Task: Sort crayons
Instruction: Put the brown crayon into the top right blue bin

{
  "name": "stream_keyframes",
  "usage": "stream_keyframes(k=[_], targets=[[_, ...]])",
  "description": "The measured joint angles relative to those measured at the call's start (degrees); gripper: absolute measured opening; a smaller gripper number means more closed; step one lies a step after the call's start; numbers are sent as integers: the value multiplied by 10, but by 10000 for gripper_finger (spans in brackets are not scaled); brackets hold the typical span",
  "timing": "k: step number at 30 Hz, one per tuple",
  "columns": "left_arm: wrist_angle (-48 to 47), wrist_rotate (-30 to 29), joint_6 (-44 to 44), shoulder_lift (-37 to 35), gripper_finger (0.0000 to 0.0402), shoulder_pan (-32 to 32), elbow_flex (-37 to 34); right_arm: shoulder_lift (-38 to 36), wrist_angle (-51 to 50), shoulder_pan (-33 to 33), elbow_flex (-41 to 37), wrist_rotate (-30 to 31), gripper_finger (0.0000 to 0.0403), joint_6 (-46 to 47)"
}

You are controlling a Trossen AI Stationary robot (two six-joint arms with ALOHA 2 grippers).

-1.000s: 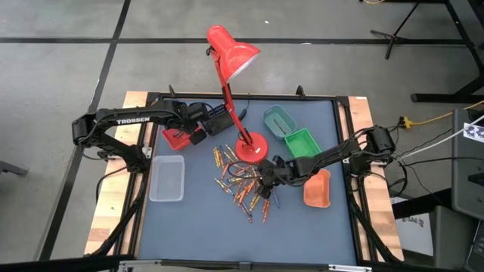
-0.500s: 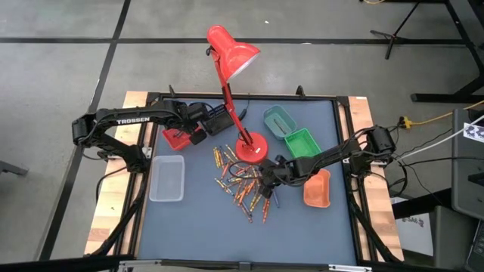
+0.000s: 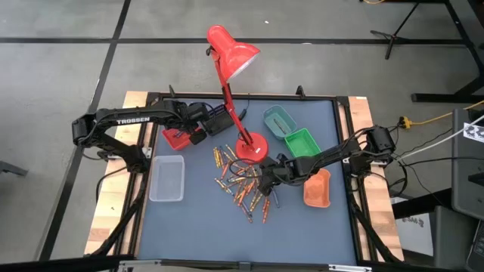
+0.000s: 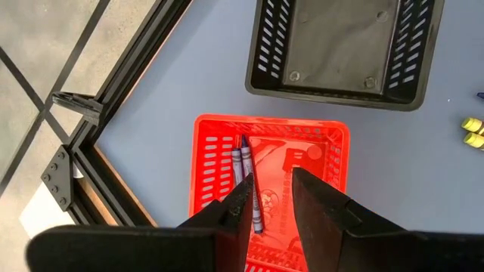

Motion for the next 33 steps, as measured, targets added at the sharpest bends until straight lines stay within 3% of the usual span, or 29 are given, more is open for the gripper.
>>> stream_keyframes(k=[22, 33], targets=[[1, 0, 0, 0, 77, 0, 0, 2, 7, 0, 0, 24, 124, 64], [3, 0, 0, 0, 77, 0, 0, 44, 35, 1, 2, 38, 124, 70]])
